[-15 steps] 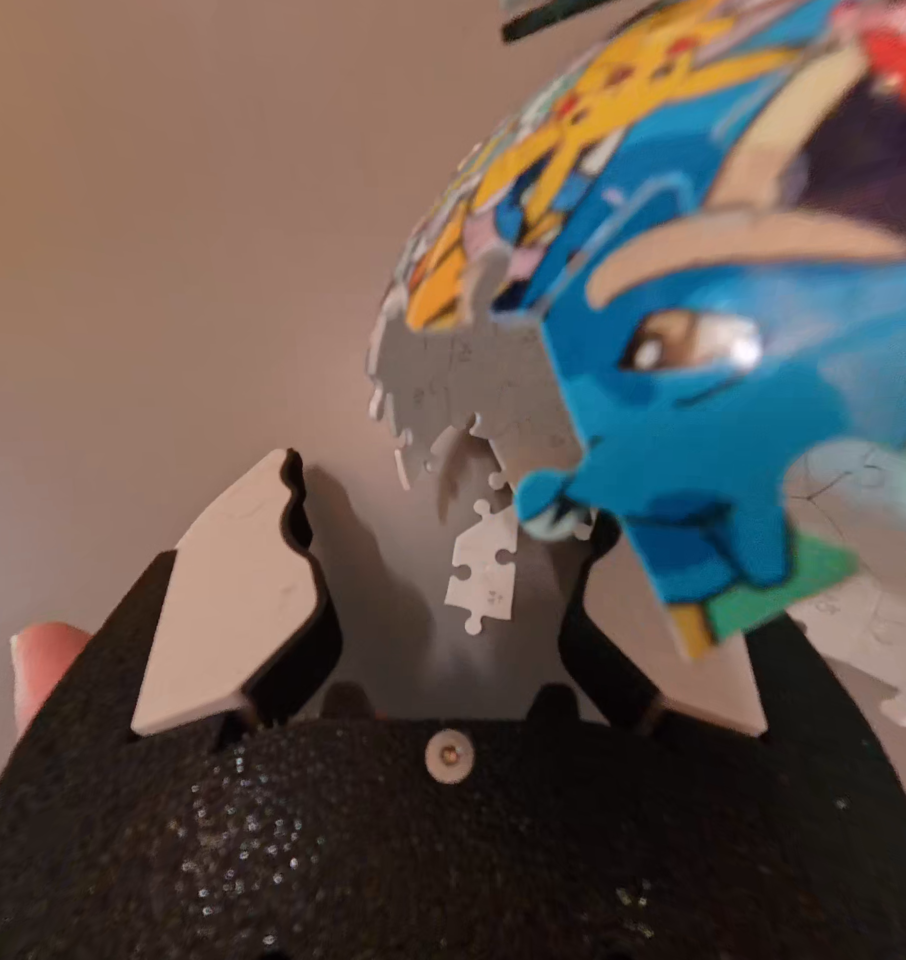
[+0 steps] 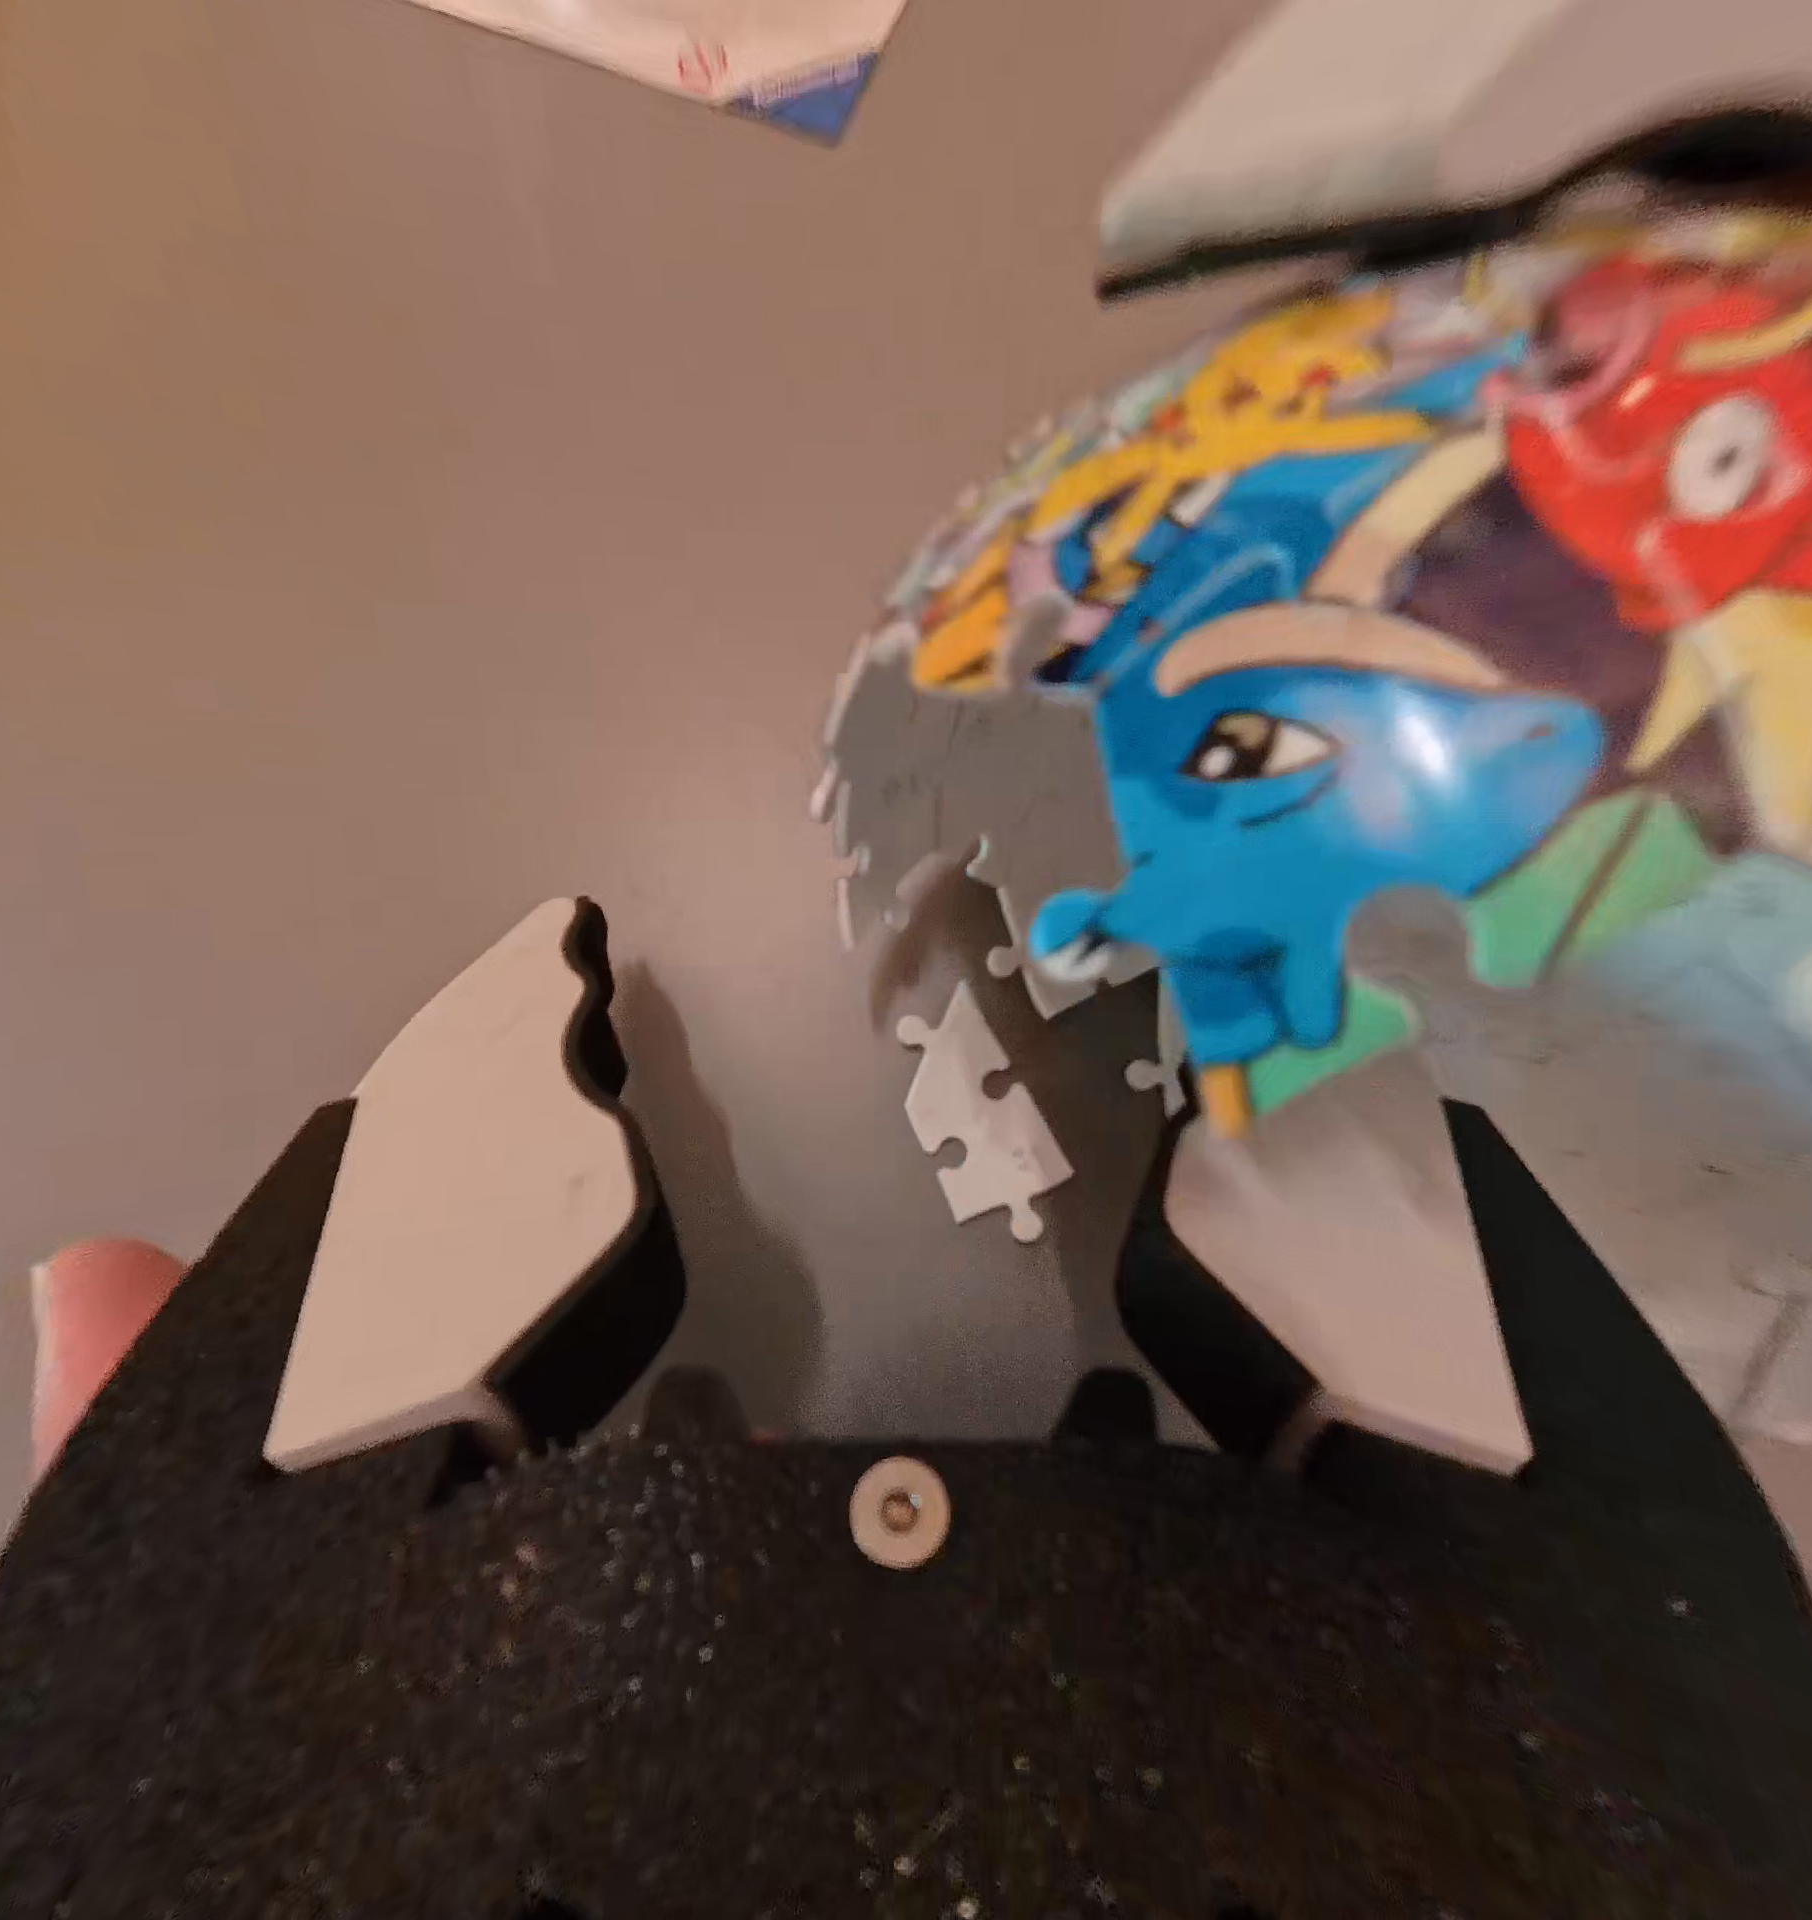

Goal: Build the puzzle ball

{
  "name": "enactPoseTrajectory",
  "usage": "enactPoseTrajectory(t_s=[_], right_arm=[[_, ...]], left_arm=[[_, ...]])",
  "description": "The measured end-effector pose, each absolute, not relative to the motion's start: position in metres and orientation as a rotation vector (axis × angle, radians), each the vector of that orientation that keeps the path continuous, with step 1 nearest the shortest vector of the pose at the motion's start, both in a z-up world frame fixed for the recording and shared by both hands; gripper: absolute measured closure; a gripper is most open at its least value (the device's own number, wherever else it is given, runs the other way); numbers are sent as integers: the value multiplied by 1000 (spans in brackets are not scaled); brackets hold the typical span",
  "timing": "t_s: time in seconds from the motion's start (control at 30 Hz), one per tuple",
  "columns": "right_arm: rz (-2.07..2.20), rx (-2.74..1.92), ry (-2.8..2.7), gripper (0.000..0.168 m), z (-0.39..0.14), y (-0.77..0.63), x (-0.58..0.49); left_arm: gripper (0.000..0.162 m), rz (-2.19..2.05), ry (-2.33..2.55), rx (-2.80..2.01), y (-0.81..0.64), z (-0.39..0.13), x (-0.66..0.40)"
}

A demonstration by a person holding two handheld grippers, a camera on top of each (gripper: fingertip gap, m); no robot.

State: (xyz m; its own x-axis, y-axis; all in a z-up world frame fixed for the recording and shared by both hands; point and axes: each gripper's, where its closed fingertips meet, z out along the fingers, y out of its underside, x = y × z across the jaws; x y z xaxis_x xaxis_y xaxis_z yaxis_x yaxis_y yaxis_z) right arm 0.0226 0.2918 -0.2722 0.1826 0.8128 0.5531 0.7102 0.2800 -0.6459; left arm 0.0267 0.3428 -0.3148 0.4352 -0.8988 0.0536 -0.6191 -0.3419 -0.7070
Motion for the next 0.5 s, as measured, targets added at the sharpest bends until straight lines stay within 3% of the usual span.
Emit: enactPoseTrajectory(t_s=[0.1,0.5], right_arm=[[109,-1452,-1569,23,-273,291,22],[225,-1448,-1491,23,-270,294,18]], left_arm=[[58,-700,1227,-2092,340,-308,22],[59,-435,1446,-2064,338,-330,16]])
